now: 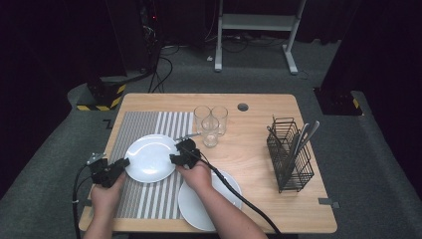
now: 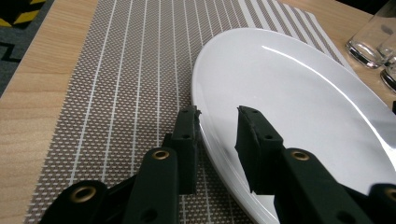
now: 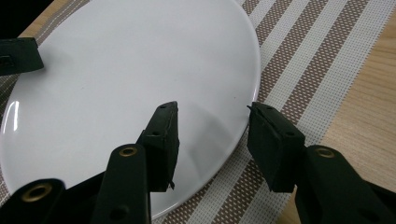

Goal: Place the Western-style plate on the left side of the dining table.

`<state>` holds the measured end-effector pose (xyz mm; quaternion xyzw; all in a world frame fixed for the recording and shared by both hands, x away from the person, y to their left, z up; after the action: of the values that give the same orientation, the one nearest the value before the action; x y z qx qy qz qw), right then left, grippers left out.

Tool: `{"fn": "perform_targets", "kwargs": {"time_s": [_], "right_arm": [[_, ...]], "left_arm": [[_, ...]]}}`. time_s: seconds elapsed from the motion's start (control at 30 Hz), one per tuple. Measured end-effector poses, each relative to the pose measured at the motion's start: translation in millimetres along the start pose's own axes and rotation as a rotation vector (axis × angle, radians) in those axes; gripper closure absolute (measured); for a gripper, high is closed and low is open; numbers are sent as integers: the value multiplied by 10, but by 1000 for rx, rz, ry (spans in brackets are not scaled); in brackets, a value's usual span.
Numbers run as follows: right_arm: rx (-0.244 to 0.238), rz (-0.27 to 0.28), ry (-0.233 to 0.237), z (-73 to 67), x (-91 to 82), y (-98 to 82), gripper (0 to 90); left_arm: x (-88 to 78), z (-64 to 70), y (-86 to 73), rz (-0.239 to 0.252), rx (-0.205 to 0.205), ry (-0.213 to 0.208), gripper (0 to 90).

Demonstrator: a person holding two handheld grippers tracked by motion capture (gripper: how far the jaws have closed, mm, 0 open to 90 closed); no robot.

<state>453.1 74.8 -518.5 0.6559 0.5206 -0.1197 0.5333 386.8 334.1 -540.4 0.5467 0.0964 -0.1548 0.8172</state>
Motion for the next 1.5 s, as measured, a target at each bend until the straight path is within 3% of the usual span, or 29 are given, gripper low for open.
{"fn": "perform_targets", "kwargs": {"time_s": [0.2, 0.37, 0.63, 0.97, 1.2, 1.5], "right_arm": [[-46, 41, 3, -1, -91, -65, 533], [-72, 55, 11, 10, -203, -114, 526], [-138, 95, 14, 34, -384, -216, 519], [-195, 117, 28, 102, -619, -351, 526], [-276, 139, 17, 148, -750, -479, 537], [-292, 169, -3, 237, -938, -556, 561]], "left_arm": [[-17, 14, 3, 23, 11, 5, 666], [-41, 44, -8, 26, 58, 13, 655], [-87, 86, -12, 35, 102, 16, 649], [-175, 288, -50, 59, 221, 20, 631], [-227, 416, -100, 56, 261, -1, 622], [-310, 615, -181, 61, 290, -36, 601]]}}
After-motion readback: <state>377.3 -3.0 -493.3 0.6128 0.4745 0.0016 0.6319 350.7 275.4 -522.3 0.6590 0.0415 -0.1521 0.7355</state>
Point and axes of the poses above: each handheld gripper's, and its own axes: x roughly forward along the jaws, y roughly out of its top, z roughly to its right, the point moved 1 cm from there along x, roughly forward along the jaws, and after that the axes turned 15 degrees about x, right-handed, at the moved point
